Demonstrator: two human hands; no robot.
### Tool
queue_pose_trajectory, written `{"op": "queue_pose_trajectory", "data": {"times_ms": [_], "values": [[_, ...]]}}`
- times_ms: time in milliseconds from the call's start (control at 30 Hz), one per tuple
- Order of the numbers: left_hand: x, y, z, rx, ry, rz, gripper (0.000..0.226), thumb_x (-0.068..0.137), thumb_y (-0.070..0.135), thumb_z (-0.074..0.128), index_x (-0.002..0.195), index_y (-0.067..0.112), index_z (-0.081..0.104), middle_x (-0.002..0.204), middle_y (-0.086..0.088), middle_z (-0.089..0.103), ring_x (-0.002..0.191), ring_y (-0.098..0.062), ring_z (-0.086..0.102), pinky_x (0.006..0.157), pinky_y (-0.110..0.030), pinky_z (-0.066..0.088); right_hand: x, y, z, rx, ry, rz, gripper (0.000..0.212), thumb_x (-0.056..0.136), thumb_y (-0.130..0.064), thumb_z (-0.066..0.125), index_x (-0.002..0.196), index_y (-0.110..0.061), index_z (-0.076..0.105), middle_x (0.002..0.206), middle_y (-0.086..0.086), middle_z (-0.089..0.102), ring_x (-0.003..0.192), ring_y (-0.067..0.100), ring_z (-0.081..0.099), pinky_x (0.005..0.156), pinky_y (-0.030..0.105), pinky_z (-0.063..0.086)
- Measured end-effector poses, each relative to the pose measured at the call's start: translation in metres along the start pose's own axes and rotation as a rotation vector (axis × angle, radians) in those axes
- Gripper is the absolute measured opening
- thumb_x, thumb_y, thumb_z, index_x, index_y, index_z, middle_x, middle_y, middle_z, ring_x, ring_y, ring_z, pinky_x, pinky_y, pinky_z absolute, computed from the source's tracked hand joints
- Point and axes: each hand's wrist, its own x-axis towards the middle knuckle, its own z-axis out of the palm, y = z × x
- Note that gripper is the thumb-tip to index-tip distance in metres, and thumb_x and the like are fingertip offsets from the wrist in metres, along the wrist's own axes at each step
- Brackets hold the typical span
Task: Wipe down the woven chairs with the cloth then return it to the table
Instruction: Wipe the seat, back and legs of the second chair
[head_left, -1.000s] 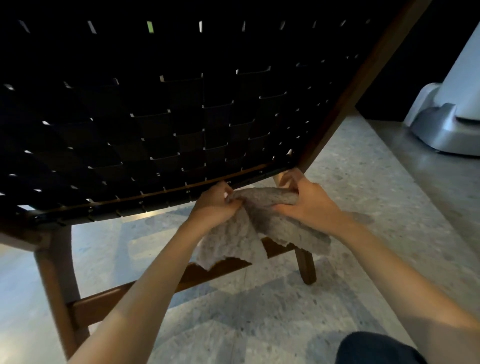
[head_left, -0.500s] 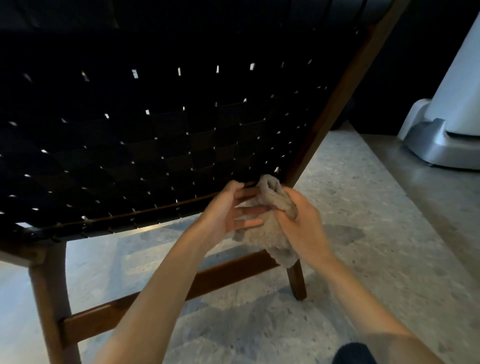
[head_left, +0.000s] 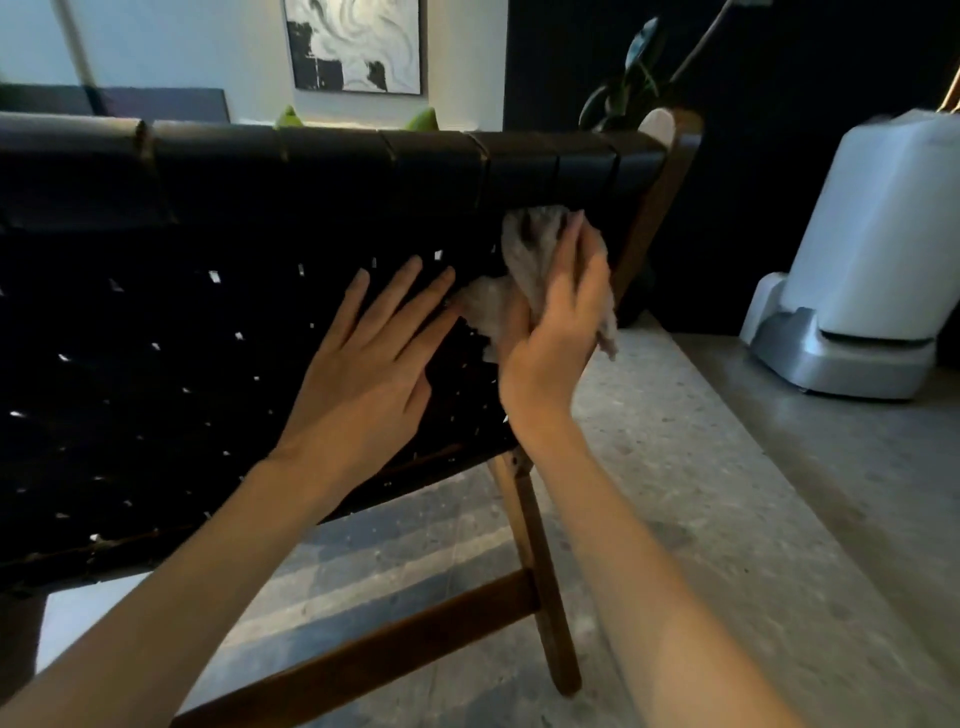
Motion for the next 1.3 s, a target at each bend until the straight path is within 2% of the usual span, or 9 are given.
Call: {"op": "queue_pose_trajectory", "data": {"times_ms": [100, 300, 467, 600, 800, 900, 1033, 1100, 1300], "values": [[-0.001, -0.007, -0.001, 0.062, -0.030, 0.030, 0.060, 0.086, 0.009, 0.052, 0.144, 0.011, 0.037, 0.155, -0.007, 0.026, 0.146, -0.023, 0.012, 0.119, -0.044, 0.004, -0.003, 0.011, 0.011, -0.202, -0.076, -0.082, 0.062, 0.096, -0.014, 0.047, 0.149, 0.001, 0.018, 0.155, 0.023, 0.019, 0.144, 0.036, 0.018, 0.121, 0.039, 0.009], [-0.003, -0.010, -0.002, 0.150, -0.072, 0.048, 0.063, 0.084, 0.010, 0.054, 0.145, 0.016, 0.037, 0.158, -0.005, 0.017, 0.147, -0.023, 0.006, 0.119, -0.044, 0.000, -0.011, 0.034, 0.003, -0.598, -0.158, -0.254, 0.067, 0.090, -0.044, 0.049, 0.148, -0.020, 0.025, 0.155, 0.015, 0.023, 0.132, 0.047, 0.034, 0.107, 0.063, 0.022], [-0.002, -0.009, -0.003, 0.192, -0.088, 0.042, 0.062, 0.084, 0.010, 0.051, 0.145, 0.016, 0.038, 0.158, -0.005, 0.016, 0.146, -0.023, 0.006, 0.119, -0.042, -0.002, -0.011, 0.029, 0.008, -0.579, -0.099, -0.217, 0.055, 0.091, -0.011, 0.049, 0.145, -0.019, 0.039, 0.147, 0.018, 0.040, 0.110, 0.044, 0.052, 0.088, 0.051, 0.048], [-0.003, -0.009, -0.005, 0.286, -0.151, 0.025, 0.069, 0.087, 0.015, 0.047, 0.151, 0.016, 0.021, 0.160, -0.004, 0.004, 0.147, -0.022, -0.002, 0.119, -0.042, -0.005, -0.029, 0.031, 0.002, -0.377, -0.277, -0.118, 0.058, 0.094, 0.002, 0.044, 0.148, -0.014, 0.031, 0.150, 0.023, 0.027, 0.115, 0.041, 0.041, 0.097, 0.038, 0.044], [-0.003, -0.009, -0.006, 0.327, -0.153, 0.035, 0.069, 0.089, 0.017, 0.043, 0.151, 0.015, 0.014, 0.160, -0.004, 0.002, 0.147, -0.023, -0.004, 0.119, -0.043, -0.004, 0.002, 0.034, -0.009, -0.309, 0.033, -0.256, 0.055, 0.093, -0.014, 0.055, 0.145, -0.017, 0.037, 0.139, 0.008, 0.028, 0.120, 0.021, 0.036, 0.107, 0.019, 0.031], [-0.004, -0.009, -0.002, 0.355, -0.140, 0.031, 0.072, 0.086, 0.018, 0.045, 0.151, 0.015, 0.015, 0.160, -0.004, 0.003, 0.147, -0.024, -0.003, 0.119, -0.043, -0.005, 0.010, 0.031, 0.003, -0.328, 0.097, -0.124, 0.042, 0.097, -0.033, 0.051, 0.137, -0.033, 0.041, 0.124, -0.019, 0.038, 0.114, -0.007, 0.041, 0.098, 0.018, 0.042], [-0.005, -0.013, 0.001, 0.353, -0.131, 0.049, 0.074, 0.084, 0.014, 0.050, 0.151, 0.016, 0.018, 0.160, -0.005, 0.005, 0.147, -0.024, 0.001, 0.119, -0.043, -0.002, 0.006, 0.028, 0.018, -0.327, 0.123, -0.135, 0.050, 0.090, -0.005, 0.050, 0.139, -0.011, 0.048, 0.146, 0.016, 0.037, 0.127, 0.028, 0.036, 0.110, 0.018, 0.024], [-0.007, -0.016, 0.002, 0.384, -0.140, 0.058, 0.075, 0.084, 0.015, 0.049, 0.151, 0.017, 0.015, 0.160, -0.005, 0.001, 0.147, -0.023, -0.002, 0.119, -0.043, -0.004, 0.006, 0.021, 0.023, -0.308, 0.142, -0.074, 0.047, 0.087, 0.000, 0.056, 0.133, -0.005, 0.054, 0.141, 0.026, 0.042, 0.122, 0.041, 0.044, 0.105, 0.031, 0.034], [-0.015, -0.019, 0.004, 0.463, -0.161, 0.042, 0.076, 0.088, 0.021, 0.045, 0.152, 0.021, 0.005, 0.159, -0.004, -0.013, 0.145, -0.023, -0.014, 0.117, -0.046, -0.012, -0.005, 0.041, 0.023, -0.338, 0.131, -0.163, 0.037, 0.087, -0.001, 0.064, 0.124, -0.005, 0.063, 0.134, 0.025, 0.050, 0.110, 0.041, 0.053, 0.096, 0.029, 0.039]]}}
